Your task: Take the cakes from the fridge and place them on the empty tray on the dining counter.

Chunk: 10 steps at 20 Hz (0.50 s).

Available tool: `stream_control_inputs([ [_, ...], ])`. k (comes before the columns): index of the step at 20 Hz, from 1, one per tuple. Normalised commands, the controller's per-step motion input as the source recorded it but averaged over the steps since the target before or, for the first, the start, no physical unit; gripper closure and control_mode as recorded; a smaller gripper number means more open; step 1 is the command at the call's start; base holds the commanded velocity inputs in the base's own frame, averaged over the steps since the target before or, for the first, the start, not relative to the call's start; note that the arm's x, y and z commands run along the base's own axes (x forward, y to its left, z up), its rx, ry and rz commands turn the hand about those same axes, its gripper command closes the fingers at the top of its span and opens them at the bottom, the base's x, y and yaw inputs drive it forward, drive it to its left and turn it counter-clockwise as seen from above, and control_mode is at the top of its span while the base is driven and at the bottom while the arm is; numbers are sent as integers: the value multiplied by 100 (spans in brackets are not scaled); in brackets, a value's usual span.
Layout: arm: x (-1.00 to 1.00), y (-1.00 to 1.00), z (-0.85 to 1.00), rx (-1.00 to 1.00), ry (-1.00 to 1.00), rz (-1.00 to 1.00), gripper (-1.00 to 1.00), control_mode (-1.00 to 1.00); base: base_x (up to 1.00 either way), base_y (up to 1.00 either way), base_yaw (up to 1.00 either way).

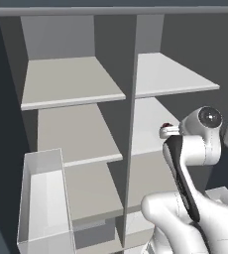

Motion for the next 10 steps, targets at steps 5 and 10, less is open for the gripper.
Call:
stream_control_inputs([
  [5, 44, -10, -10, 0, 4, 0, -100, -100, 0, 0, 0],
  [10, 39, -10, -11, 0, 9, 0, -100, -100, 0, 0, 0],
])
